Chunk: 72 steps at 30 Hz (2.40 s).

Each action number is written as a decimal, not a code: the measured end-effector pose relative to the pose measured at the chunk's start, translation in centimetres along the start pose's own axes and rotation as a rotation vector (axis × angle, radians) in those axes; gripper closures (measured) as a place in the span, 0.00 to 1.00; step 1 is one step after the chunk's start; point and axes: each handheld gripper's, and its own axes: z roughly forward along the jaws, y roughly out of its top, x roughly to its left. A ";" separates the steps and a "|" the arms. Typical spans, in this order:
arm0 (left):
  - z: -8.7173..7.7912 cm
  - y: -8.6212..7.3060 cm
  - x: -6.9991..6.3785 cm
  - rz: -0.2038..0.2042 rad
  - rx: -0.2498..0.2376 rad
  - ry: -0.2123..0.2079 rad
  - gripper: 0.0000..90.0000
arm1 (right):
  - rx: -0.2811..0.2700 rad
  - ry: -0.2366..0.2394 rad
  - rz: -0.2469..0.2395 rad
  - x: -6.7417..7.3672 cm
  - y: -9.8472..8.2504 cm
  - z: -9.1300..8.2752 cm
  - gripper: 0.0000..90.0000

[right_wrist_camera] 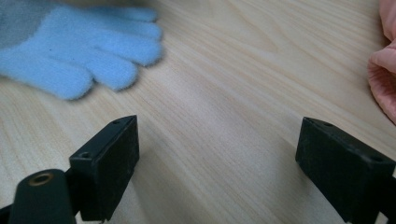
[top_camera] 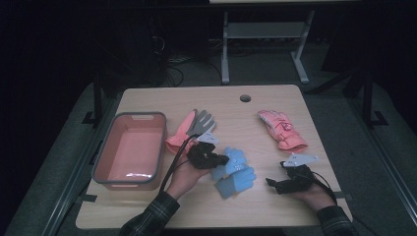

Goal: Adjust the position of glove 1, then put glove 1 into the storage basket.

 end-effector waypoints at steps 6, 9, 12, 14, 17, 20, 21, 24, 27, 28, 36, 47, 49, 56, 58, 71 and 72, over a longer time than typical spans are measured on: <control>0.8 -0.6 -1.7 0.005 0.020 -0.016 0.96 | -0.001 0.000 0.000 0.0 0.0 0.0 0.15; 1.3 -0.5 -2.3 0.013 0.024 -0.024 0.96 | -0.001 0.000 0.001 0.0 0.0 0.0 0.15; 1.8 -0.6 -3.0 0.011 0.036 -0.027 0.96 | -0.001 0.001 -0.001 0.0 0.0 0.0 0.15; 2.2 -0.6 -3.4 0.020 0.046 -0.013 0.96 | -0.001 0.000 -0.001 0.0 0.0 0.0 0.15; 2.7 -0.7 -3.6 0.024 0.060 -0.004 0.96 | -0.001 0.001 -0.001 0.0 0.0 0.0 0.15; 3.2 -0.9 -3.7 0.025 0.079 -0.007 0.96 | -0.001 0.001 -0.001 0.0 0.0 0.0 0.15; 3.3 -1.1 -3.7 0.036 0.096 -0.002 0.96 | -0.001 0.001 -0.001 0.0 0.0 0.0 0.15; 4.0 -1.5 -3.7 0.056 0.126 0.012 0.95 | -0.001 0.002 -0.003 0.0 0.0 0.0 0.15; 4.1 -1.7 -3.7 0.070 0.137 0.020 0.94 | 0.000 0.001 -0.002 0.0 0.0 0.0 0.15; 4.1 -1.6 -3.8 0.066 0.132 0.023 0.94 | -0.001 0.002 -0.002 0.0 0.0 0.0 0.15; 3.1 -1.1 -3.6 0.077 0.104 0.028 0.49 | -0.001 0.003 -0.004 0.0 0.0 0.0 0.15; 5.1 -1.2 -4.1 0.113 0.154 0.033 0.17 | -0.001 -0.002 0.000 0.0 0.0 0.0 0.15; 5.6 -1.2 -4.2 0.120 0.162 0.042 0.16 | -0.001 -0.001 -0.001 0.1 -0.1 -0.1 0.15; 6.7 -1.6 -4.6 0.148 0.193 0.096 0.16 | -0.001 0.000 -0.001 0.1 -0.1 -0.1 0.15; 6.7 -1.7 -4.7 0.170 0.197 0.105 0.16 | -0.001 0.000 -0.001 0.1 -0.1 -0.1 0.15; 6.1 -2.1 -4.7 0.204 0.152 0.111 0.49 | 0.000 0.000 -0.001 0.1 -0.1 -0.1 0.15; 6.0 -2.0 -4.6 0.208 0.153 0.108 0.53 | -0.001 0.000 -0.001 0.1 -0.1 -0.1 0.15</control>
